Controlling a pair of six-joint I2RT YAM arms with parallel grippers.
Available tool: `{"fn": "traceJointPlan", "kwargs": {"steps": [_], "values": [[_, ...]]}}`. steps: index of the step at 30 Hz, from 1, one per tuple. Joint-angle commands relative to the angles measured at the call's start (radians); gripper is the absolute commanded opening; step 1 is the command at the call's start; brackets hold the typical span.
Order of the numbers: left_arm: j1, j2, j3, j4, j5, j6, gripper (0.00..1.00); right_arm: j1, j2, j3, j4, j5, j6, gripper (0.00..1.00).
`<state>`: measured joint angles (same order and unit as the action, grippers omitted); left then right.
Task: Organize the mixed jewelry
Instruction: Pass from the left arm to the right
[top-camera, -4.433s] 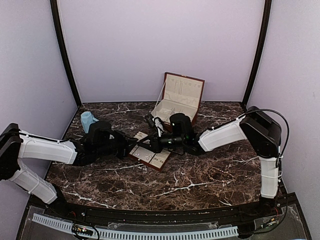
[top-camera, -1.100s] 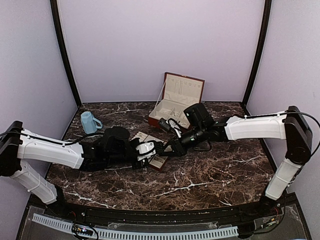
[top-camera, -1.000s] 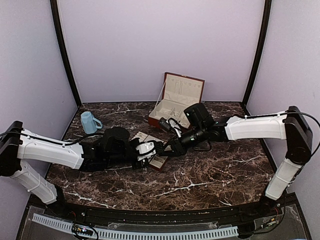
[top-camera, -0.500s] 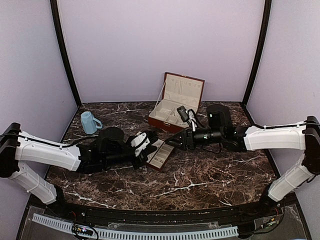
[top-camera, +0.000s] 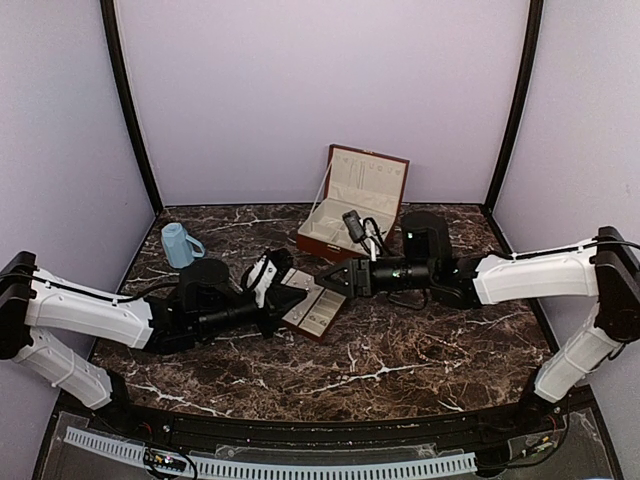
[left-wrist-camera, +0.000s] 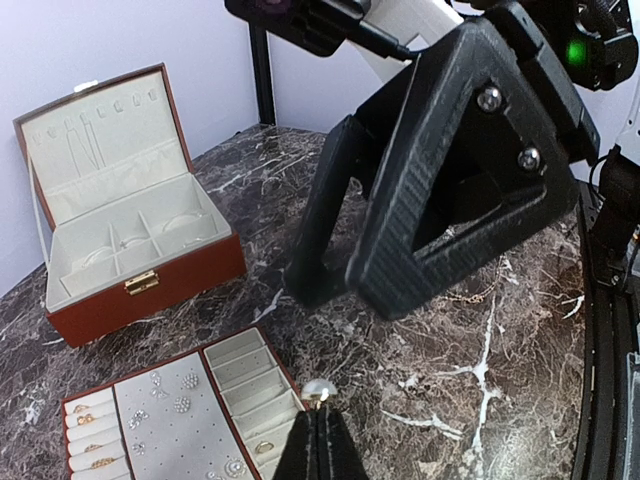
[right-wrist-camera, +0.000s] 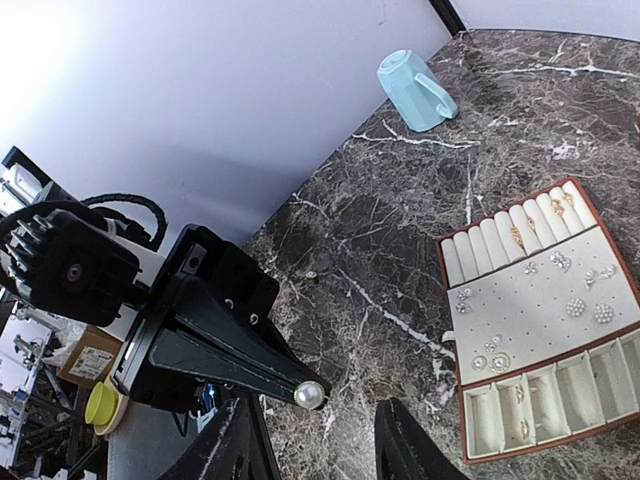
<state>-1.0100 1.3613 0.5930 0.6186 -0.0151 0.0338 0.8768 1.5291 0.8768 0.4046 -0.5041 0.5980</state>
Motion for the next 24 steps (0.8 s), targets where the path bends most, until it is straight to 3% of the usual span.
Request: {"fn": "traceJointPlan", "kwargs": {"steps": [1, 24], "values": [[0.004, -0.047, -0.022, 0.074, 0.010, -0.029, 0.00, 0.019, 0.032, 0.052, 0.042, -0.017, 0.030, 0.43], [0.004, -0.050, -0.026, 0.087, 0.012, -0.029, 0.00, 0.040, 0.102, 0.097, 0.088, -0.086, 0.061, 0.23]]}}
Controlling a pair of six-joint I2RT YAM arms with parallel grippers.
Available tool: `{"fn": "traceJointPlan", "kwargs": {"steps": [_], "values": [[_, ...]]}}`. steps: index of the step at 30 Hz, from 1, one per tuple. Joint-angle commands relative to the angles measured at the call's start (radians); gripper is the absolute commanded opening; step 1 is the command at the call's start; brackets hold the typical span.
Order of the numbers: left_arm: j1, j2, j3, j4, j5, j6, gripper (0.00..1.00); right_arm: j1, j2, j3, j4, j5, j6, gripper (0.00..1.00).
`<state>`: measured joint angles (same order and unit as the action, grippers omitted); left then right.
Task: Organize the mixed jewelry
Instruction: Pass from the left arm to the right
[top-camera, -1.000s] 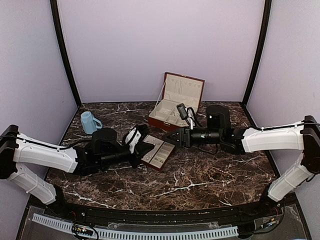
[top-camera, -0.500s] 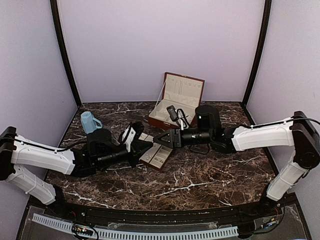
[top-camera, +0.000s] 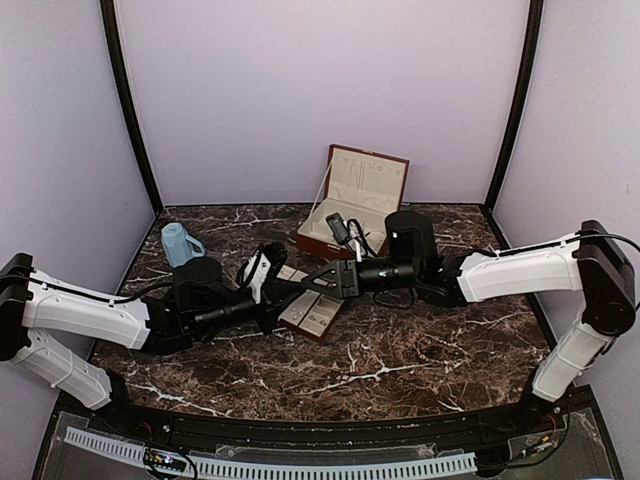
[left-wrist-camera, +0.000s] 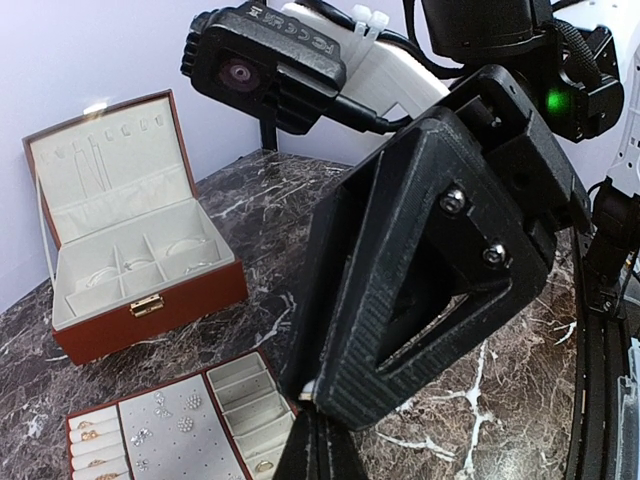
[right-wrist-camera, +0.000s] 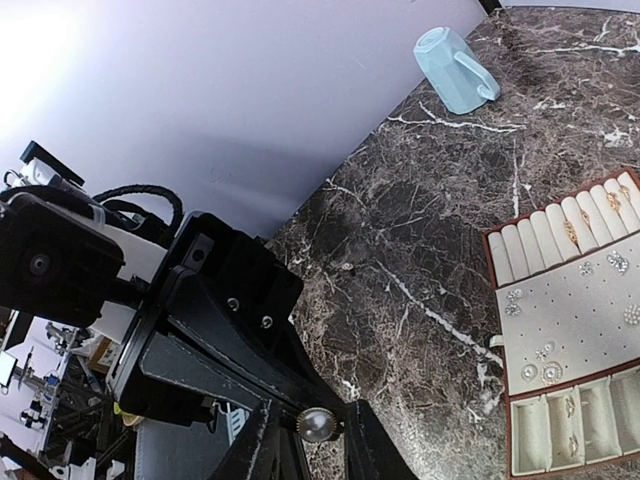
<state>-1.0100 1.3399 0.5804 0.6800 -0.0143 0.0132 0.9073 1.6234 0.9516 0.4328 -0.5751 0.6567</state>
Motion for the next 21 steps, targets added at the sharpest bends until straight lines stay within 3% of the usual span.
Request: {"fn": "traceJointPlan", "kwargs": {"steps": [1, 21], "values": [[0.004, -0.029, -0.013, 0.026, 0.011, -0.009, 0.00, 0.010, 0.009, 0.024, 0.061, -0.013, 0.001, 0.22], [0.004, -0.019, -0.011, 0.019, 0.011, -0.009, 0.00, 0.010, -0.018, -0.002, 0.047, 0.057, -0.024, 0.09]]}}
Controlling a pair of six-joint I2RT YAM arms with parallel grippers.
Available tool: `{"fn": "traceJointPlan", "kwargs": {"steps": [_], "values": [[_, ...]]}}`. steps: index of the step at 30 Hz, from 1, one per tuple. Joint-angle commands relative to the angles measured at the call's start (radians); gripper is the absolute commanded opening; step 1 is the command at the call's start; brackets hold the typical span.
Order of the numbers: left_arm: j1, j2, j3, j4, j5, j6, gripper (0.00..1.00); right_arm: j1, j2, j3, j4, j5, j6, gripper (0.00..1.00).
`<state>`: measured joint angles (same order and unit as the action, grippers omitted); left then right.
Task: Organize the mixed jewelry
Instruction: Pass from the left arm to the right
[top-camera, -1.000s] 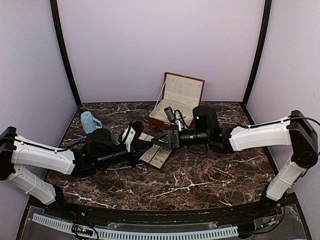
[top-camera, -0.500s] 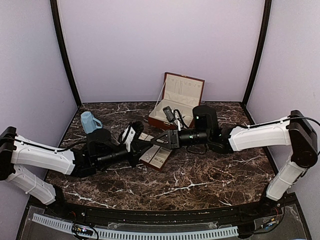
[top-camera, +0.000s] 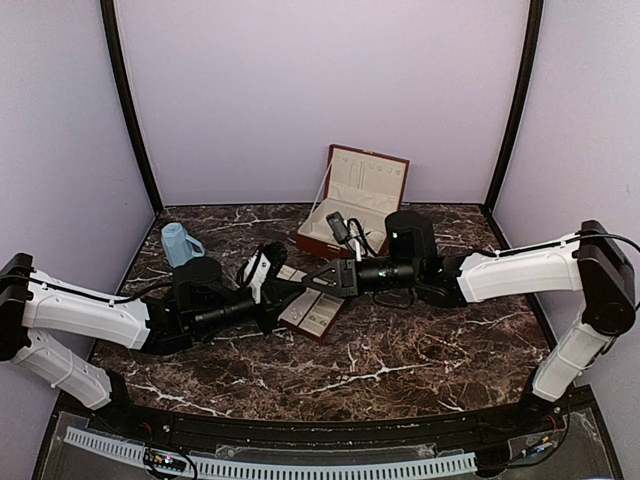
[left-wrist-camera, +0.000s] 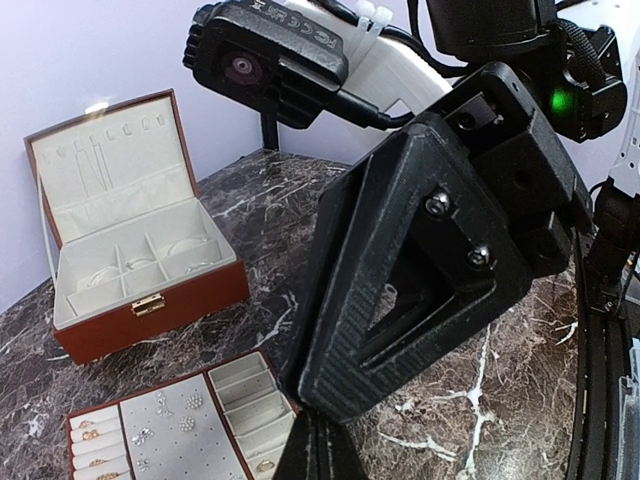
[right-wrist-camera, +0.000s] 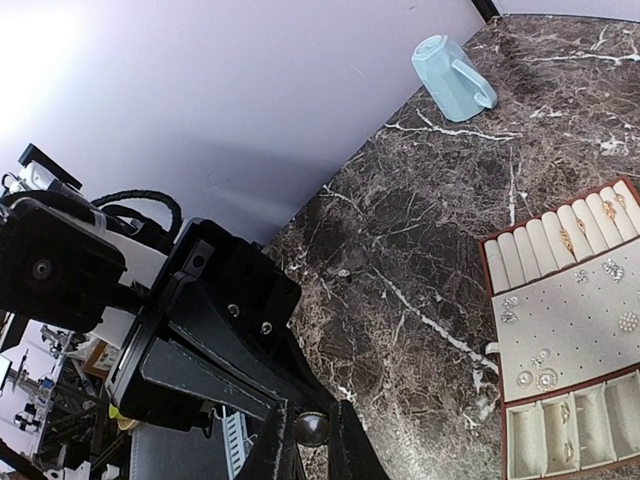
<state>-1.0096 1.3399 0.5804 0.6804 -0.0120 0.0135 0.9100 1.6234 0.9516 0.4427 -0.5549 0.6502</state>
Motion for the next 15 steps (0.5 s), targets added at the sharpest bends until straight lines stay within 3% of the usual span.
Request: {"fn": "traceJointPlan", "kwargs": {"steps": [1, 3, 5, 8, 10, 15], "values": [[0.003, -0.019, -0.008, 0.016, 0.009, -0.009, 0.00, 0.006, -0.021, -0.004, 0.035, 0.041, -0.020, 0.09], [0.003, -0.019, -0.005, 0.007, -0.001, -0.009, 0.03, 0.006, -0.030, -0.009, 0.027, 0.054, -0.029, 0.09], [0.003, -0.018, -0.003, 0.002, -0.015, -0.009, 0.16, 0.004, -0.034, -0.010, 0.013, 0.064, -0.040, 0.09], [0.003, -0.020, 0.003, -0.004, -0.021, -0.009, 0.48, -0.004, -0.045, -0.008, -0.037, 0.093, -0.075, 0.09], [0.003, -0.023, 0.007, -0.011, -0.024, -0.009, 0.61, -0.014, -0.061, -0.011, -0.057, 0.110, -0.096, 0.09], [0.005, -0.051, 0.019, -0.059, -0.032, 0.004, 0.75, -0.047, -0.086, -0.012, -0.114, 0.140, -0.147, 0.08]]}}
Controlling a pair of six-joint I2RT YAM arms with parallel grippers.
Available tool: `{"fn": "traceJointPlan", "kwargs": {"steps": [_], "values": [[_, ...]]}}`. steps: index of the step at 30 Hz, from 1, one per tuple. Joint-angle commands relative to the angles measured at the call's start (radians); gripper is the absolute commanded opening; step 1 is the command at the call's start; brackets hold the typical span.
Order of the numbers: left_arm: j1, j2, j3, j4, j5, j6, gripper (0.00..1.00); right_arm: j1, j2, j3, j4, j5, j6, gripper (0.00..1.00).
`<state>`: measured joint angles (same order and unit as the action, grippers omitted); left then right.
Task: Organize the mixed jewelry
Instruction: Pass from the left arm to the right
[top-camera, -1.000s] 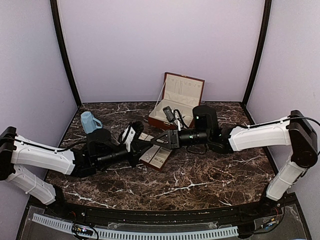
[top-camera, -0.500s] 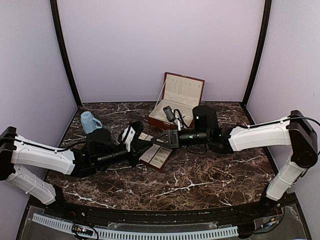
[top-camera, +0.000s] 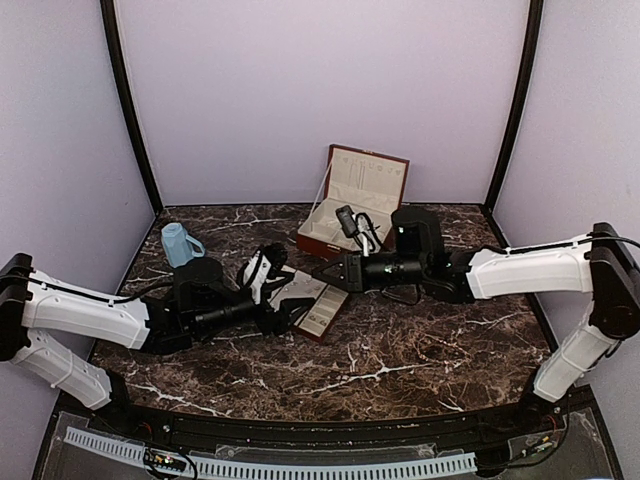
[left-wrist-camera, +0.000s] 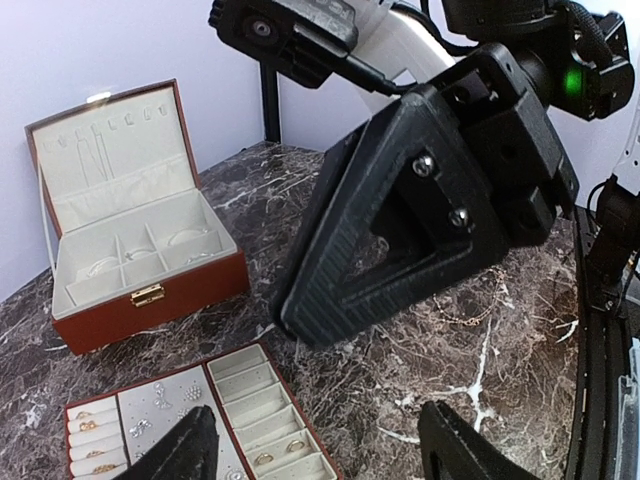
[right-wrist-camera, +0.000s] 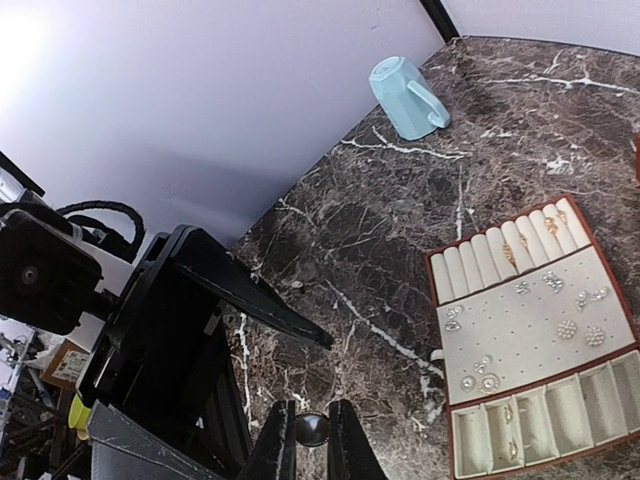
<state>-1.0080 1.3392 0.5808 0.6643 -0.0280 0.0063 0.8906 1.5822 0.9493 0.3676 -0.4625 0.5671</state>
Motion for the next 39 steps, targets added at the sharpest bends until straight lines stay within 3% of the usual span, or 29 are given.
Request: {"fn": "traceJointPlan", "kwargs": {"steps": [1, 9, 25, 39], "values": [[0.005, -0.064, 0.024, -0.053, -0.022, 0.015, 0.75, -0.034, -0.050, -0.010, -0.052, 0.057, -0.075, 0.08], [0.151, -0.180, 0.031, -0.206, 0.006, -0.057, 0.78, -0.042, -0.041, 0.009, -0.152, 0.134, -0.182, 0.08], [0.669, -0.278, 0.168, -0.511, 0.157, -0.217, 0.83, 0.011, 0.165, 0.175, -0.254, 0.228, -0.297, 0.08], [0.717, -0.319, 0.180, -0.554, 0.099, -0.127, 0.83, 0.051, 0.360, 0.290, -0.275, 0.277, -0.356, 0.09]]}}
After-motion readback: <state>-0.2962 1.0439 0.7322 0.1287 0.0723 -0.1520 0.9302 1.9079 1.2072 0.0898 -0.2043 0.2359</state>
